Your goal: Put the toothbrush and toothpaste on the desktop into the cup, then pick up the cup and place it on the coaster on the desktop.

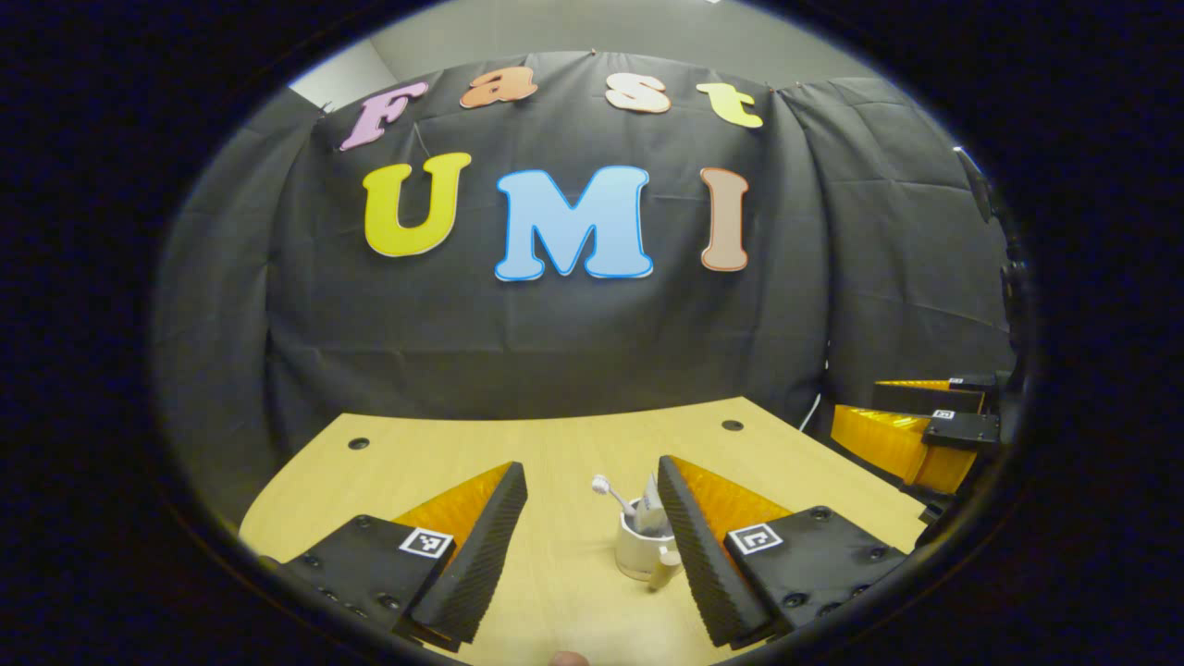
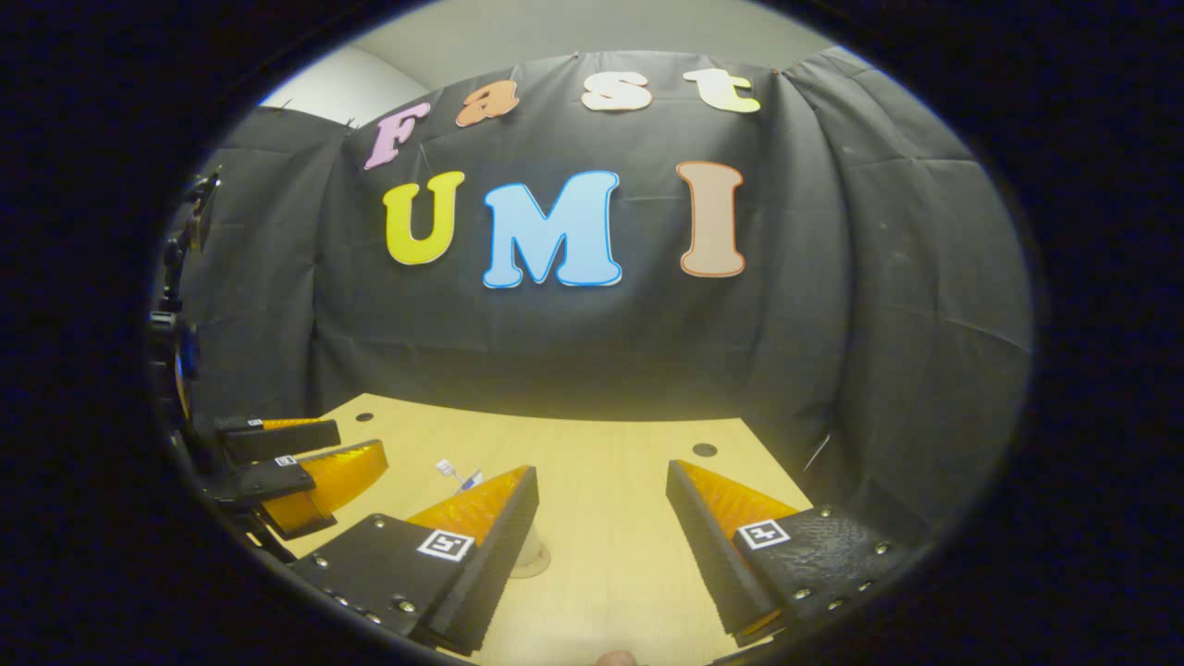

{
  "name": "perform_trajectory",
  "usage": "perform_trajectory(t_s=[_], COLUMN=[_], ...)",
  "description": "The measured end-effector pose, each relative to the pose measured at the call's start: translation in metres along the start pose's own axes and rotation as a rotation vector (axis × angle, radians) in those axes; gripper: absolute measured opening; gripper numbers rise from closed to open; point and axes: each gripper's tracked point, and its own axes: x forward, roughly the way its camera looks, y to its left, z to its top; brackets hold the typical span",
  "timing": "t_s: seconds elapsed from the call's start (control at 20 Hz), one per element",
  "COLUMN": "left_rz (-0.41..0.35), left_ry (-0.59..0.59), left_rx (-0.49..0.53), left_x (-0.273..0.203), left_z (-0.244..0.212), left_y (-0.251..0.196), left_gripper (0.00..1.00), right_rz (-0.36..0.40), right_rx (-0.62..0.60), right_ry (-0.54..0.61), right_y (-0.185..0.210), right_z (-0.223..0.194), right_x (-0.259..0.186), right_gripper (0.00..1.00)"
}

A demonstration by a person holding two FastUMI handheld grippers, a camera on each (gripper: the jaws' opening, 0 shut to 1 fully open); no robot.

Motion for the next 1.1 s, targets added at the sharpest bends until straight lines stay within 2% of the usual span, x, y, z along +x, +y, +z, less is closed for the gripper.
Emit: perform_trajectory(t_s=[0.15,0.3,0.45,0.7,1.1], left_rz=[0.007,-0.001,-0.026,-0.027,0.1], left_ry=[-0.033,-0.053,-0.054,-0.054,-0.092], left_rx=[-0.004,-0.008,-0.008,-0.04,-0.02], left_x=[-0.009,-0.013,-0.014,-0.01,-0.016], left_z=[0.016,0.02,0.024,0.029,0.039], left_y=[0.016,0.018,0.019,0.012,0.0], left_gripper=[0.94,0.92,0.92,0.93,0.93], right_rz=[-0.019,-0.024,-0.046,-0.062,0.028], right_rx=[-0.045,-0.024,-0.005,-0.001,-0.003], right_ry=[-0.03,-0.051,-0.066,-0.082,-0.124], right_y=[0.011,0.019,0.019,0.006,-0.02], right_z=[0.011,0.022,0.03,0.037,0.039], right_x=[-0.002,-0.006,-0.01,-0.016,-0.019], right_gripper=[0.88,0.88,0.85,0.85,0.85])
